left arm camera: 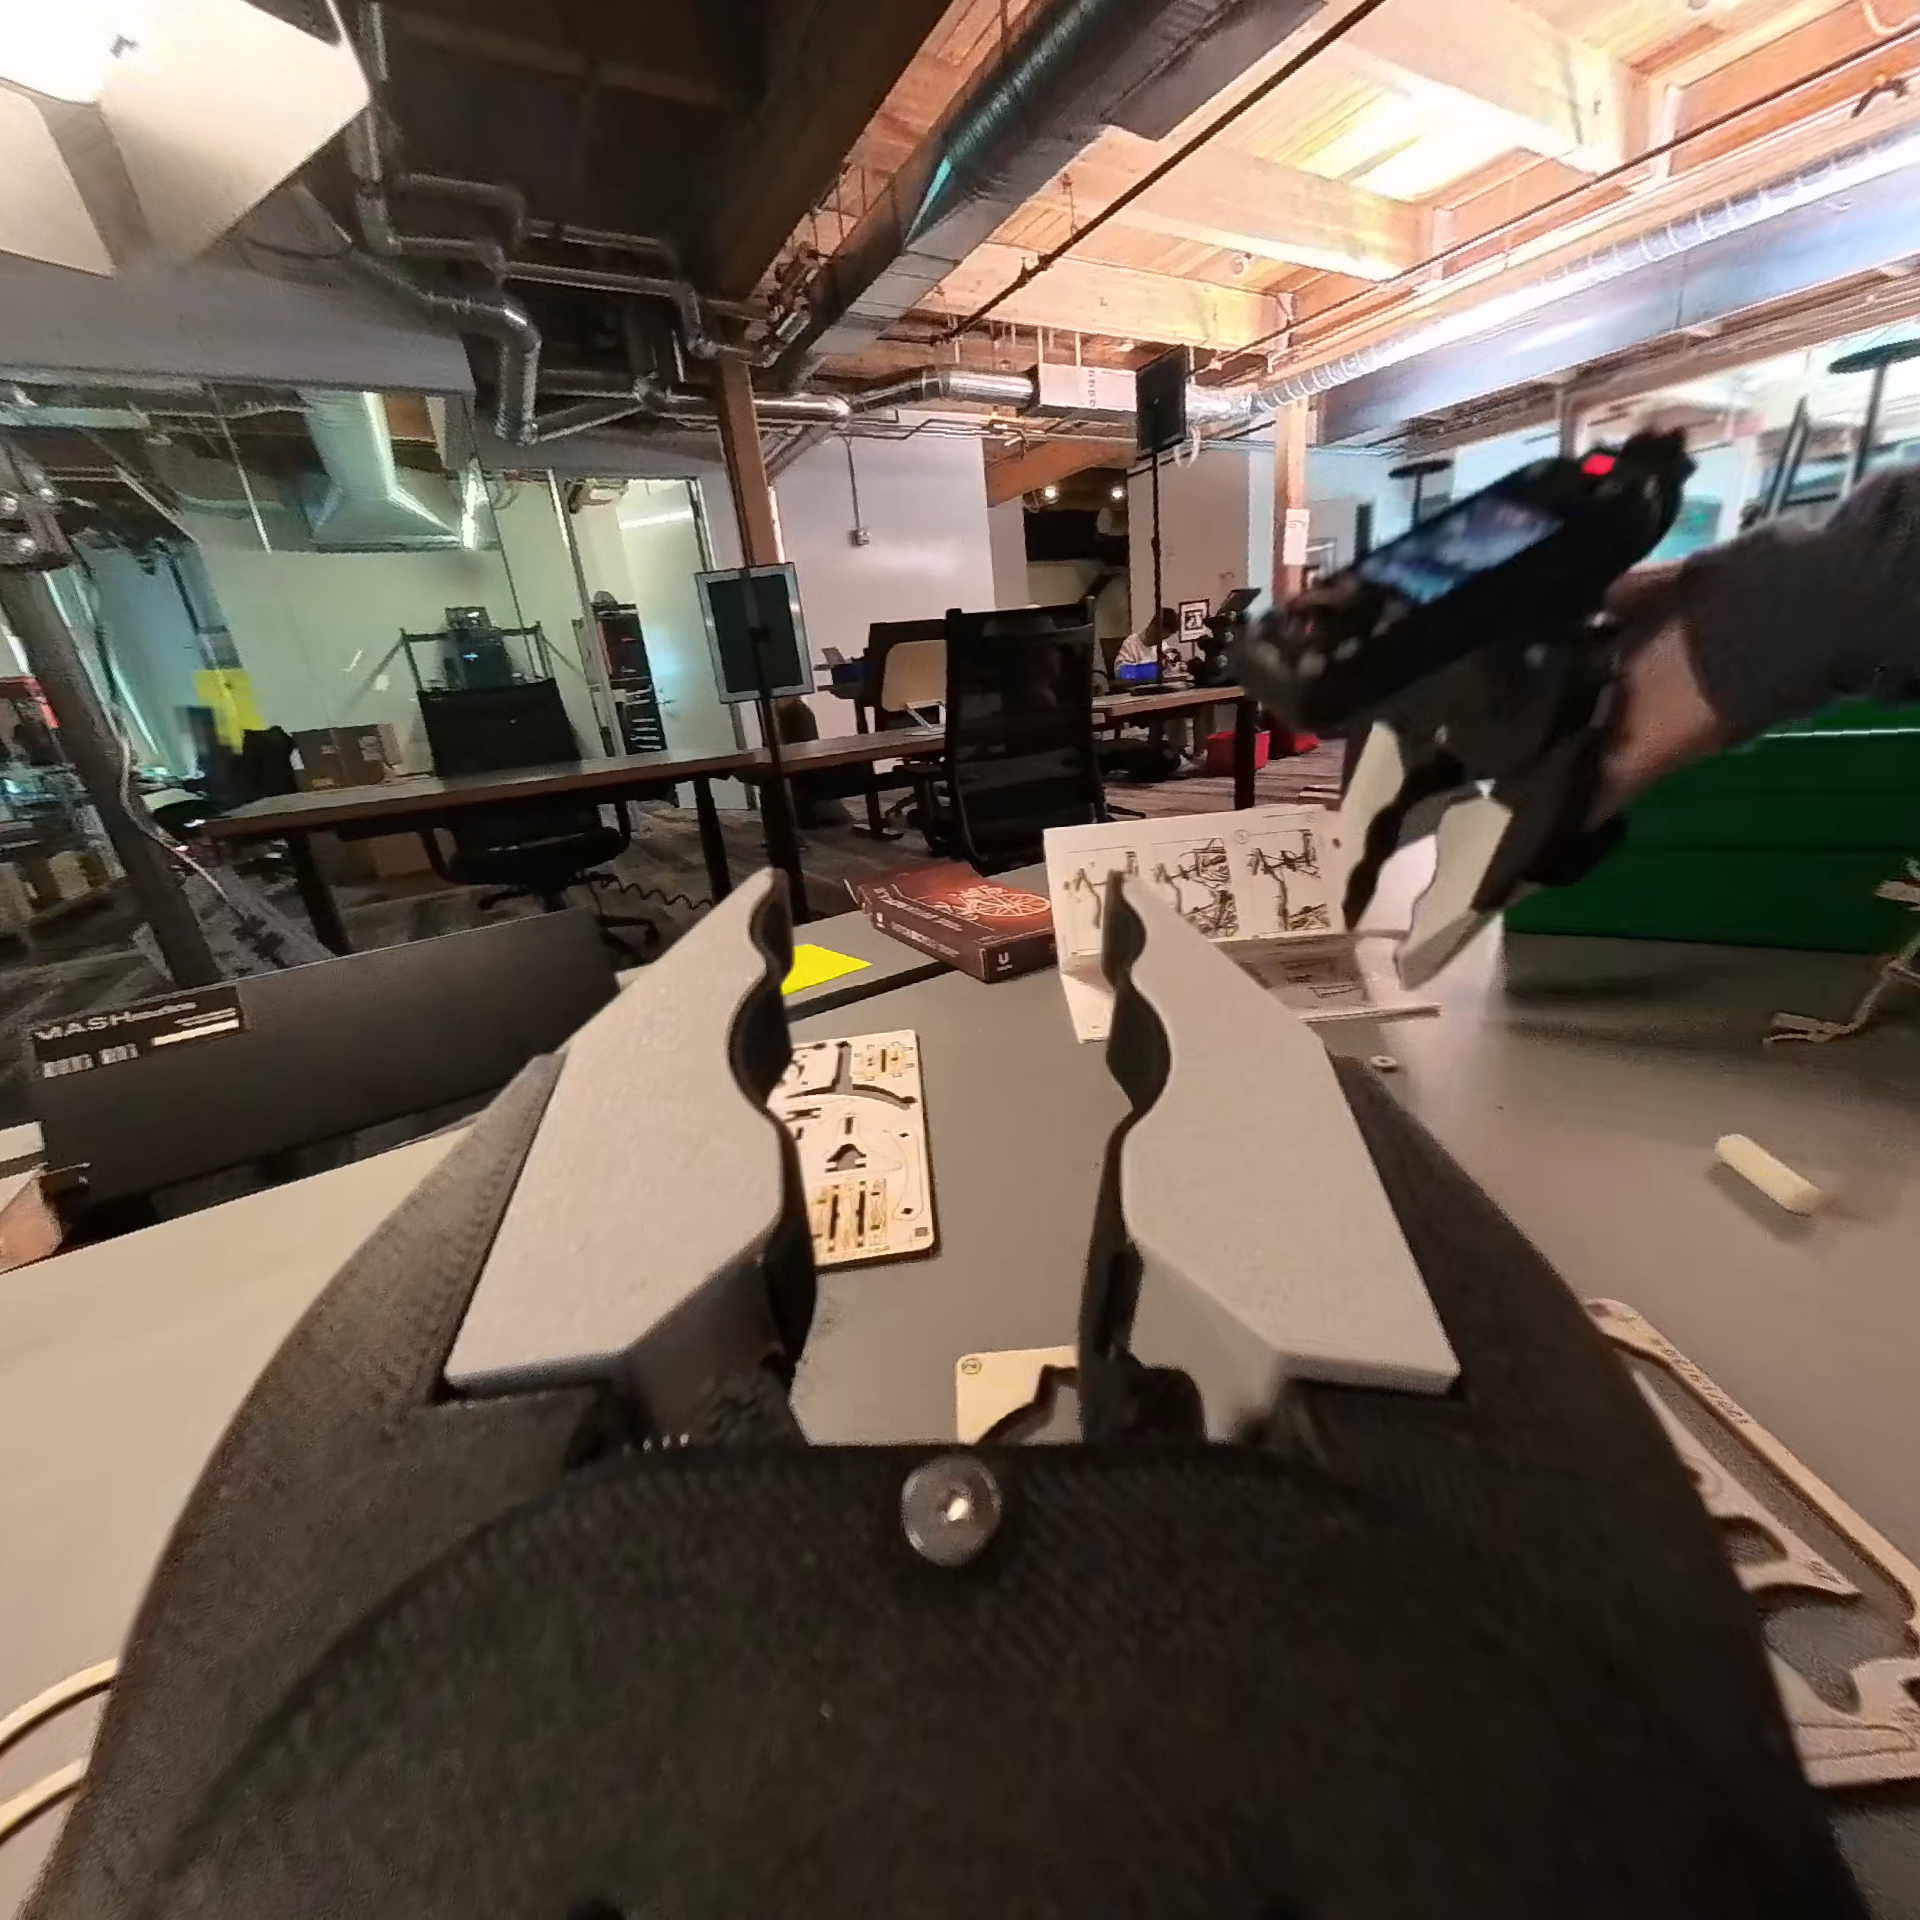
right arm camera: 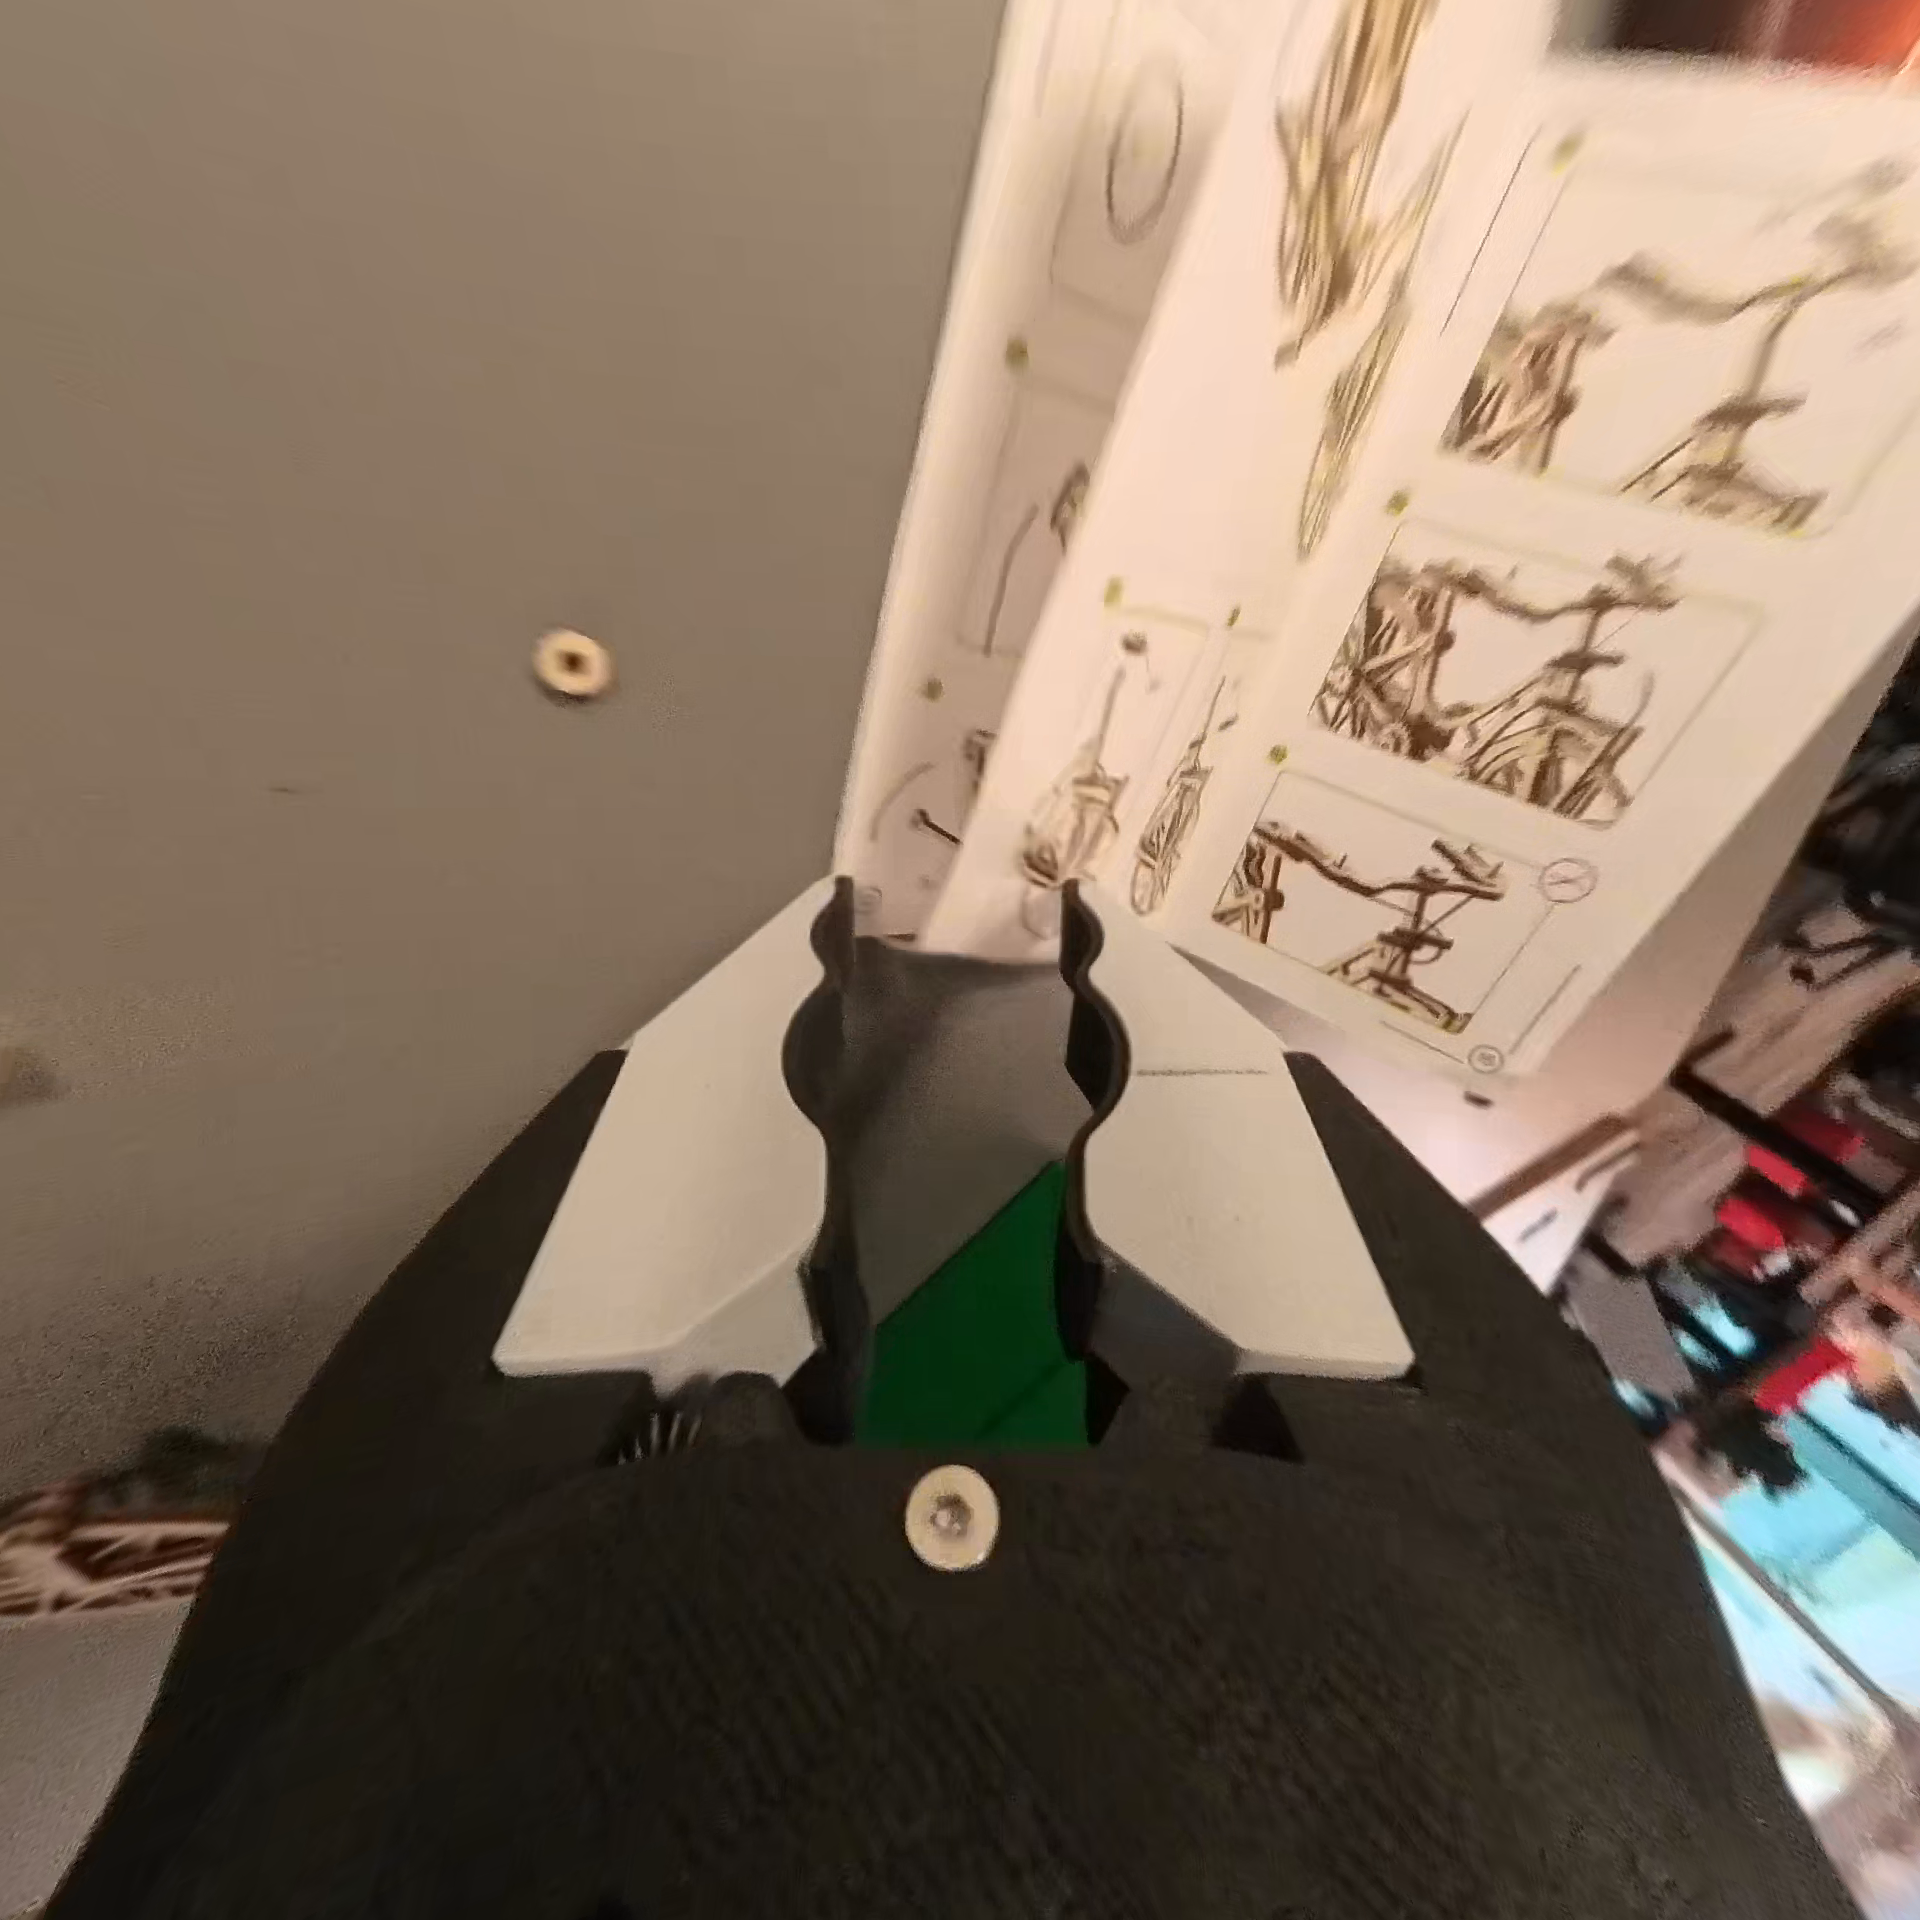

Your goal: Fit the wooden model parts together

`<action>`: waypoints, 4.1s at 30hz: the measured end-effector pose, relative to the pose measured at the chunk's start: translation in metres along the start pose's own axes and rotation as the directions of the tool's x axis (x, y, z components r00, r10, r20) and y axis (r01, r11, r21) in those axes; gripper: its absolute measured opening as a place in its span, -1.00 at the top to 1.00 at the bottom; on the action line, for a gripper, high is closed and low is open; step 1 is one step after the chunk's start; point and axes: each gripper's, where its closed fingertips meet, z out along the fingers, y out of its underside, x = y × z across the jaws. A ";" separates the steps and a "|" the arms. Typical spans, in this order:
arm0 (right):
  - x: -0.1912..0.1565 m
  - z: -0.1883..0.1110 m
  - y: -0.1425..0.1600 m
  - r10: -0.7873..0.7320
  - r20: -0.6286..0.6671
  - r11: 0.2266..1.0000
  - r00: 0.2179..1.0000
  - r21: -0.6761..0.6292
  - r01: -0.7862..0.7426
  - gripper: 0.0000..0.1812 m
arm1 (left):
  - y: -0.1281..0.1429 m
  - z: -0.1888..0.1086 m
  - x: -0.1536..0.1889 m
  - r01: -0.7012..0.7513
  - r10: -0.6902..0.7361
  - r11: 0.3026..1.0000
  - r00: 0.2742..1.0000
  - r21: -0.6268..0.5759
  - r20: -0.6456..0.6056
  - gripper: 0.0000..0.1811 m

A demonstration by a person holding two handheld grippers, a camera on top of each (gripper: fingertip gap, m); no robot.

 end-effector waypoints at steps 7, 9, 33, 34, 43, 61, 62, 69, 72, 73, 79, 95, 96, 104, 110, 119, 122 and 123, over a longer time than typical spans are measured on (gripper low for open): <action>0.006 0.003 -0.001 0.098 -0.021 0.993 0.995 -0.058 -0.100 1.00 | 0.003 0.000 -0.011 0.054 -0.053 0.999 0.998 -0.002 0.029 0.39; -0.005 -0.009 -0.025 0.184 0.049 0.982 0.982 0.021 -0.185 1.00 | 0.003 -0.001 -0.021 0.080 -0.081 0.997 0.996 0.011 0.049 0.46; -0.030 -0.129 -0.103 0.733 0.155 0.209 0.663 0.876 -0.436 0.47 | 0.004 0.001 -0.020 -0.011 0.012 1.000 1.000 -0.017 0.029 0.43; -0.034 -0.131 -0.101 0.735 0.128 0.208 0.666 0.893 -0.400 0.45 | 0.003 0.001 -0.016 -0.036 0.036 0.999 0.999 -0.017 0.016 0.43; -0.074 -0.086 -0.144 0.519 0.005 0.464 0.855 0.838 -0.287 0.92 | 0.012 0.006 0.018 -0.187 0.180 0.981 0.978 -0.060 -0.110 0.44; -0.066 -0.037 -0.112 0.633 0.183 0.507 0.752 0.637 -0.581 0.75 | 0.118 0.042 0.037 -0.297 0.150 0.708 0.950 -0.641 -0.276 0.97; -0.066 -0.036 -0.110 0.638 0.204 0.498 0.743 0.626 -0.600 0.75 | 0.119 0.041 0.038 -0.308 0.157 0.701 0.946 -0.643 -0.283 0.96; -0.055 -0.042 -0.098 0.688 0.364 0.325 0.627 0.619 -0.715 0.72 | 0.130 0.035 0.050 -0.399 0.186 0.647 0.909 -0.650 -0.373 1.00; -0.054 -0.042 -0.095 0.686 0.423 0.280 0.591 0.597 -0.752 0.71 | 0.128 0.035 0.054 -0.450 0.237 0.647 0.886 -0.616 -0.398 1.00; -0.054 -0.043 -0.095 0.682 0.441 0.267 0.583 0.592 -0.760 0.73 | 0.127 0.034 0.055 -0.459 0.246 0.650 0.881 -0.606 -0.404 1.00; -0.052 -0.045 -0.093 0.677 0.484 0.224 0.554 0.582 -0.782 0.70 | 0.127 0.033 0.058 -0.483 0.261 0.646 0.867 -0.591 -0.424 1.00; -0.049 -0.050 -0.090 0.698 0.437 0.218 0.568 0.625 -0.749 0.63 | 0.126 0.033 0.059 -0.515 0.295 0.641 0.850 -0.570 -0.437 1.00; -0.046 -0.054 -0.089 0.706 0.425 0.200 0.567 0.648 -0.735 0.62 | 0.126 0.033 0.058 -0.514 0.294 0.641 0.850 -0.570 -0.437 1.00; -0.025 -0.068 -0.068 0.796 0.146 0.264 0.587 0.789 -0.554 0.48 | 0.126 0.034 0.057 -0.512 0.291 0.642 0.851 -0.571 -0.437 1.00; -0.022 -0.073 -0.065 0.804 0.039 0.322 0.593 0.811 -0.489 0.44 | 0.126 0.035 0.057 -0.514 0.293 0.641 0.850 -0.570 -0.437 1.00; -0.024 -0.076 -0.070 0.784 -0.025 0.374 0.620 0.817 -0.439 0.43 | 0.126 0.036 0.056 -0.513 0.291 0.641 0.851 -0.571 -0.437 1.00; -0.025 -0.072 -0.070 0.782 -0.006 0.373 0.623 0.806 -0.460 0.44 | 0.126 0.036 0.055 -0.515 0.294 0.641 0.850 -0.570 -0.437 1.00; -0.026 -0.071 -0.071 0.781 -0.001 0.370 0.624 0.806 -0.462 0.45 | 0.126 0.036 0.055 -0.515 0.294 0.641 0.850 -0.570 -0.437 1.00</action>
